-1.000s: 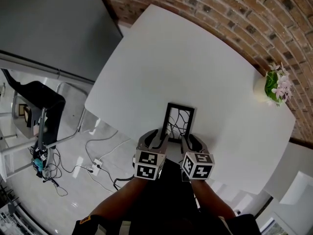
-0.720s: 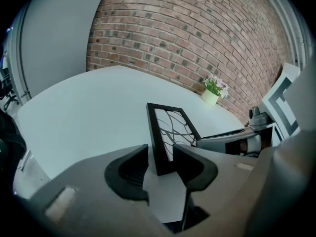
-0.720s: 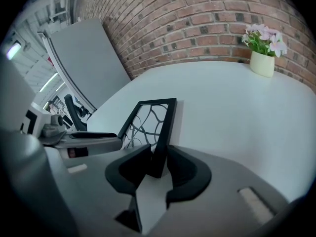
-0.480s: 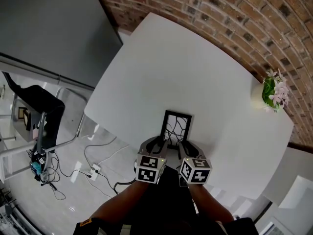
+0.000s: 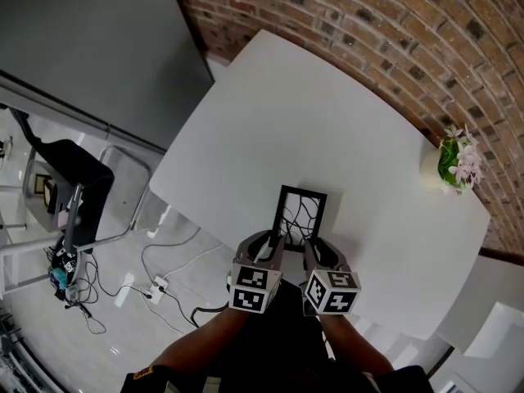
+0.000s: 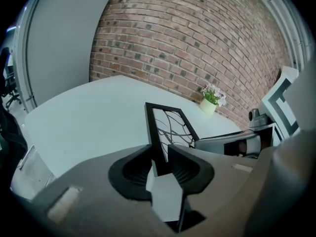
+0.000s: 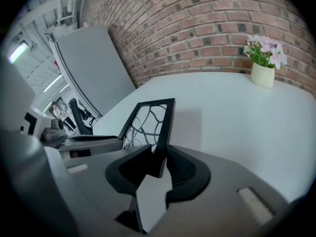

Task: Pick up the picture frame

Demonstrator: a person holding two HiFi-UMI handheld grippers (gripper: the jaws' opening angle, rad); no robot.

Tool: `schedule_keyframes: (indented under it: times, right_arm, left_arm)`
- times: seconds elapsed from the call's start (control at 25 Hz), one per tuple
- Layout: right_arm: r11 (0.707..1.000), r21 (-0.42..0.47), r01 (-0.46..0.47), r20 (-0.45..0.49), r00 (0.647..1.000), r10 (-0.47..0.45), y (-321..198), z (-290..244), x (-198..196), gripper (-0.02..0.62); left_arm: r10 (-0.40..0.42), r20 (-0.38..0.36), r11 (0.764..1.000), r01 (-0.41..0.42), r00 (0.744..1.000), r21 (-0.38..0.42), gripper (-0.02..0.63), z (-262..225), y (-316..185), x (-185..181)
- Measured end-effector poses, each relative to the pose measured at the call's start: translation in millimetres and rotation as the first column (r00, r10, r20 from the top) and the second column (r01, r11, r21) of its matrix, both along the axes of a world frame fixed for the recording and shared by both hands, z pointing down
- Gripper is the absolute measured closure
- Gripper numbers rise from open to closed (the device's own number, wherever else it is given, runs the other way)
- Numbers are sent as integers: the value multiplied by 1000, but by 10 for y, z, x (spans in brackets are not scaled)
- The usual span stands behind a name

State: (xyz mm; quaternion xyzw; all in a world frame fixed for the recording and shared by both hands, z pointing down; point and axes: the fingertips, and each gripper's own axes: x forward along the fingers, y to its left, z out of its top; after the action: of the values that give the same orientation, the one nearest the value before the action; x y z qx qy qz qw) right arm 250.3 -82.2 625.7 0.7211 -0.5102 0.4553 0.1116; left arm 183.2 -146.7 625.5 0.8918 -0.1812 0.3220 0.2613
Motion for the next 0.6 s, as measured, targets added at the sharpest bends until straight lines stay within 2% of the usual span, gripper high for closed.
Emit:
schedule_keyframes:
  times: [0.28, 0.6]
  right_arm:
    - [996, 81, 26, -56, 998, -22, -185, -483, -86, 502]
    - [980, 182, 84, -125, 990, -62, -372, -1118, -379, 505]
  left_arm:
    - [-37, -64, 996, 42, 997, 83, 515, -478, -172, -111]
    - [-102, -142, 981, 123, 985, 150, 517, -1086, -295, -450]
